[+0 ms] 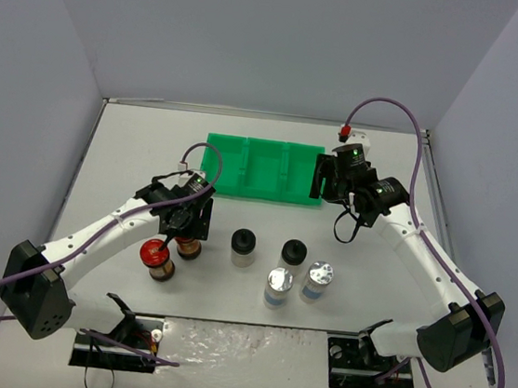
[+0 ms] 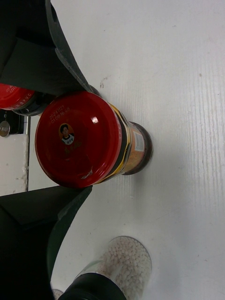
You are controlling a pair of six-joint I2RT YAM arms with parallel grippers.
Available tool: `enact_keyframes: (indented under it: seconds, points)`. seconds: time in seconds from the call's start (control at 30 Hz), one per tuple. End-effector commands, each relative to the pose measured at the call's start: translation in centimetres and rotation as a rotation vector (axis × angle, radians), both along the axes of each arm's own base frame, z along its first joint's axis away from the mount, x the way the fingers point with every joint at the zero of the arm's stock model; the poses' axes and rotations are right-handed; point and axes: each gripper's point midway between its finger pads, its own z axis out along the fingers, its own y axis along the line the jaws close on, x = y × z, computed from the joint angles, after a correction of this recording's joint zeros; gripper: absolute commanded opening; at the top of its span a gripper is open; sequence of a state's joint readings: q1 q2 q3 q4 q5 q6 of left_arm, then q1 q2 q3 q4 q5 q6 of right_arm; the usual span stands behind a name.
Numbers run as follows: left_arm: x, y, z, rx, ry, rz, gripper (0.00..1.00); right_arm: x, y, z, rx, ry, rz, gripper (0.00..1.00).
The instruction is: Organize the condiment bottles
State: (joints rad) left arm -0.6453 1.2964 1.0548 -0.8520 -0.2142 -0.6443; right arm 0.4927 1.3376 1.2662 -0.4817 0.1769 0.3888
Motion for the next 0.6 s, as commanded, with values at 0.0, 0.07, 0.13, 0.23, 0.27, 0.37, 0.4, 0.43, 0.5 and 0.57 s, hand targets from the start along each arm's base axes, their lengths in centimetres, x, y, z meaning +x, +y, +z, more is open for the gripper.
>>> enact_keyframes:
  seconds: [0.0, 0.07, 0.13, 0.23, 0.27, 0.37, 0.4, 0.43, 0.5, 0.57]
  points:
    - [1.1, -0.2, 2.5, -0.01, -0.063, 0.015, 0.0, 0.6, -0.1, 1.0, -0.007, -0.053, -0.013, 0.67]
    - [1.3, -0.2, 2.9, -0.008, -0.074, 0.014, 0.0, 0.6, -0.1, 1.0, -0.007, -0.054, -0.014, 0.67]
    - [1.6, -0.1, 3.6, -0.006, -0.091, 0.011, 0.0, 0.6, -0.3, 0.9, -0.01, -0.052, -0.018, 0.67]
    - [2.1, 0.0, 4.9, 0.003, -0.128, 0.008, 0.0, 0.6, -0.3, 0.8, -0.011, -0.05, -0.019, 0.67]
    - [2.4, 0.1, 5.4, 0.01, -0.14, 0.007, 0.0, 0.6, -0.3, 0.8, -0.011, -0.049, -0.019, 0.67]
    - [3.2, 0.3, 7.4, 0.029, -0.184, -0.003, 0.0, 0.6, -0.3, 0.7, -0.013, -0.05, -0.021, 0.67]
    - [3.5, 0.2, 7.9, 0.03, -0.195, -0.006, 0.0, 0.6, -0.4, 0.7, -0.014, -0.05, -0.022, 0.67]
    - [3.7, 0.2, 8.4, 0.031, -0.204, -0.009, 0.0, 0.6, -0.4, 0.7, -0.014, -0.05, -0.023, 0.67]
    - [4.1, 0.1, 9.0, 0.04, -0.217, -0.019, 0.0, 0.5, -0.4, 0.7, -0.016, -0.049, -0.023, 0.67]
    - [4.8, -0.1, 9.7, 0.041, -0.235, -0.024, 0.0, 0.5, -0.4, 0.6, -0.014, -0.05, -0.023, 0.67]
